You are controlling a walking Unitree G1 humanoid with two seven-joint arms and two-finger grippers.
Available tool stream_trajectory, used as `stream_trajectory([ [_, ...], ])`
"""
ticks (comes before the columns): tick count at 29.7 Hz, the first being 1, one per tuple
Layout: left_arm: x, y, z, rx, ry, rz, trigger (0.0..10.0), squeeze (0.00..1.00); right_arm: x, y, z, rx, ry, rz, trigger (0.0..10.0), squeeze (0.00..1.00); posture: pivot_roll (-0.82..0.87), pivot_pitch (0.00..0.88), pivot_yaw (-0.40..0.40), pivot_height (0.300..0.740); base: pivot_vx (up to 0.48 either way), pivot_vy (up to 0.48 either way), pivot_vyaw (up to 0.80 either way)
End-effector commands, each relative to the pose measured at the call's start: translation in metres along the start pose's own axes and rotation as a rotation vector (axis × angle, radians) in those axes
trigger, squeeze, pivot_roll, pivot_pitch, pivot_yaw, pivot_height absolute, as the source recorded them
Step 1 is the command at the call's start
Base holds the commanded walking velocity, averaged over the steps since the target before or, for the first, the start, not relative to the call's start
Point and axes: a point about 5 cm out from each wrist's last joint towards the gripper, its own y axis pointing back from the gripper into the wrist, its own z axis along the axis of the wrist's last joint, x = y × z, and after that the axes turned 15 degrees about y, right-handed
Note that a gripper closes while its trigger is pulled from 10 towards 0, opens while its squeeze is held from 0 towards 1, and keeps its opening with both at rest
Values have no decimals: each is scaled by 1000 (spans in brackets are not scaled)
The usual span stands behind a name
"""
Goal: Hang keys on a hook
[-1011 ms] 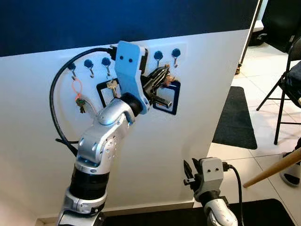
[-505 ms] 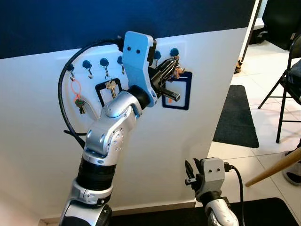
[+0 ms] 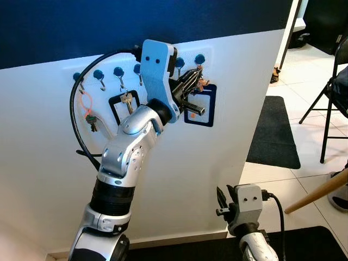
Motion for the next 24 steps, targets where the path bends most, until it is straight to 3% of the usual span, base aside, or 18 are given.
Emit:
stream_trajectory([
  [1,3,17,14,-40,27,-32,10000,0,0,3,-2,7,-2,1,10000,0,42,173,137,740,0,0,0],
  [10,8,43,24,-28,63,-68,10000,0,0,0,-1,4,1,19,10000,0,55,174,121,740,0,0,0],
  [24,12,41,17,-20,63,-32,10000,0,1,-2,0,-2,4,28,10000,0,42,171,121,740,0,0,0],
])
